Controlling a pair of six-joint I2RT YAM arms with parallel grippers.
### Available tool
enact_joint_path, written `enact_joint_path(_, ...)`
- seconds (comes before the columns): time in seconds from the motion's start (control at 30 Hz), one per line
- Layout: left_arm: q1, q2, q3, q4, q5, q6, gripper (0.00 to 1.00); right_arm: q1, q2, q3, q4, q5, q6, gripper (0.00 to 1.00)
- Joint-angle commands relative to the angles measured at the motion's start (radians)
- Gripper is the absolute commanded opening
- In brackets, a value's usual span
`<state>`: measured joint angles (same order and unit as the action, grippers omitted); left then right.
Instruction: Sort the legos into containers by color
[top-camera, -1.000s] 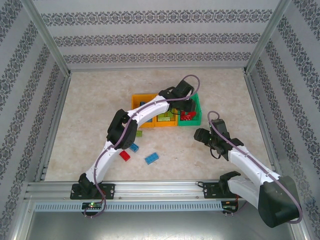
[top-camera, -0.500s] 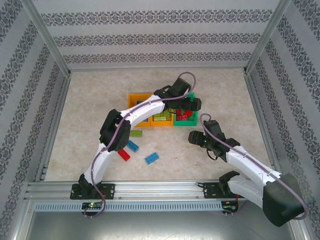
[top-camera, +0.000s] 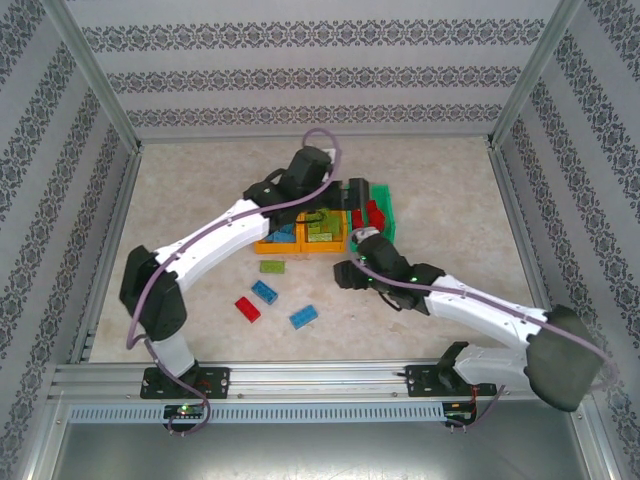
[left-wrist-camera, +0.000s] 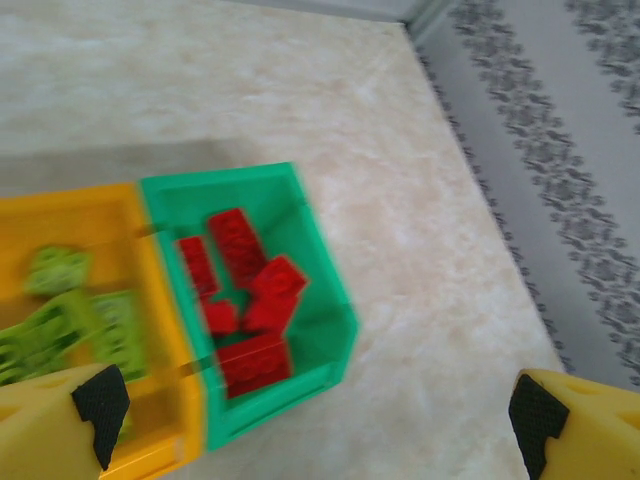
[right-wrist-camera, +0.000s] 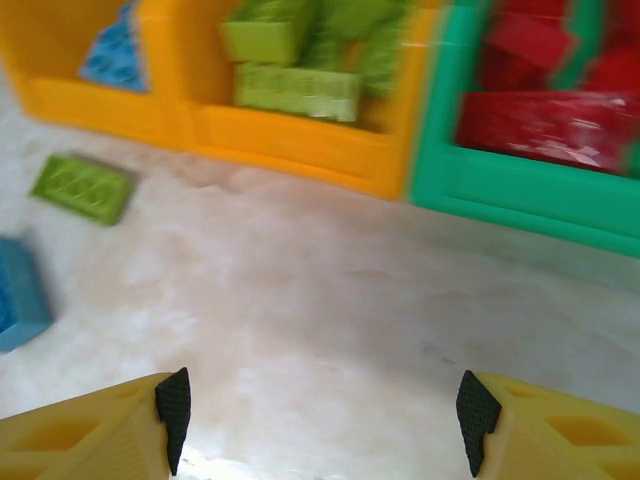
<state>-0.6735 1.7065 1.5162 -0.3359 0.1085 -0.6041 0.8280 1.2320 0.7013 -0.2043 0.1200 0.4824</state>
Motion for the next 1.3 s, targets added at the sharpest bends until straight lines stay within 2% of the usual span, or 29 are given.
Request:
enact_joint_path(0.0,0.103,-0.081,-0.159,0.035,-0.038,-0.023,0.99,0.109,0.124,0.113,0.035,0.051,-0.08,0.73)
enact_joint_path(0.2,0.299,-0.224,-0.388,0.016,-0.018,-0.033,0.99,0.3,0.439,0.382,-0.001,0.059,-0.132,0.73)
enact_joint_path(0.4,0.397,-0.346,-0.512,-0.036,-0.052,-0.008,0.99,0.372,0.643,0.547,-0.023,0.024,-0.133,0.73)
enact_joint_path(0.63,0.484,-0.445,-0.623,-0.058,-0.064,-0.021,0.99,0.402,0.736,0.621,-0.03,-0.041,-0.124,0.71)
enact_joint_path(0.87,0.531,-0.47,-0.685,-0.057,-0.044,-0.031,0.99,0.436,0.792,0.674,-0.058,-0.051,-0.124,0.71)
enact_joint_path(1.27,0.559,-0.481,-0.704,-0.052,-0.02,-0.028,0.99,0.444,0.89,0.771,-0.182,0.031,-0.157,0.7)
